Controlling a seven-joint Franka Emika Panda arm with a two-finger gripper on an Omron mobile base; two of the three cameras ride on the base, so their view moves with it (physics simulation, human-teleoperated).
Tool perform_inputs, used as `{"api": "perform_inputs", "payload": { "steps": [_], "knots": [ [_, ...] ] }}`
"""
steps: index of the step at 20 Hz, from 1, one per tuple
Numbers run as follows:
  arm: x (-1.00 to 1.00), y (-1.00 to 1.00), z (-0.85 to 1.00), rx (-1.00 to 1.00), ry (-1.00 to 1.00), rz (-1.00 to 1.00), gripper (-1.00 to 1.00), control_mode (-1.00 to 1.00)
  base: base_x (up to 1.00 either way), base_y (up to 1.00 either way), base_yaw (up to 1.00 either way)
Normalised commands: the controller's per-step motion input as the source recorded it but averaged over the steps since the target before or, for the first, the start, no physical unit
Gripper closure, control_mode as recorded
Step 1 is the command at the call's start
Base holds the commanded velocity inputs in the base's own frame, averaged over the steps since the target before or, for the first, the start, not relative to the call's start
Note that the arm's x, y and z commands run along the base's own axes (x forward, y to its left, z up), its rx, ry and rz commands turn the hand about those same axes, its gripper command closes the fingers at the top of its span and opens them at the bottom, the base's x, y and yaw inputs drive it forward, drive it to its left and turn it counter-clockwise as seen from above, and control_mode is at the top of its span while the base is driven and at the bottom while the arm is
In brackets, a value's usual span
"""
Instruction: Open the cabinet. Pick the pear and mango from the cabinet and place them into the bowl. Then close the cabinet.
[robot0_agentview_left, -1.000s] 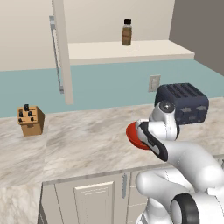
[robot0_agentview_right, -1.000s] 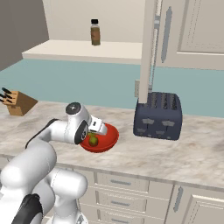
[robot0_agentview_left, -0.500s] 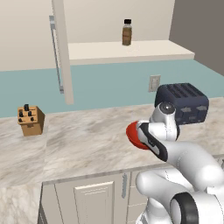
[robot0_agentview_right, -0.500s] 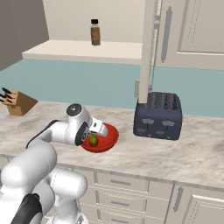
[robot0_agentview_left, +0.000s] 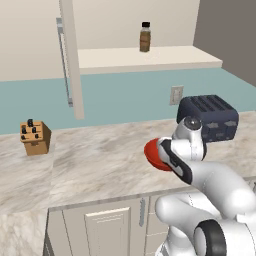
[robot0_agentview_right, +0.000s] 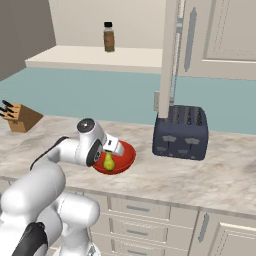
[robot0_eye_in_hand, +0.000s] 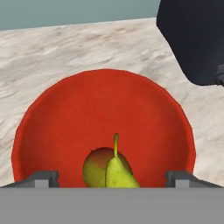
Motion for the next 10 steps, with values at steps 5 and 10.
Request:
{"api": "perform_inputs", "payload": {
  "steps": [5,10],
  "knots": [
    [-0.17,0.00,0.39,0.00,0.00,0.00,-1.00,-1.00,0.00,0.00,0.00],
    [-0.20,0.00,0.50,0.00,0.00,0.00,-1.00,-1.00,0.00,0.00,0.00]
  ]
}}
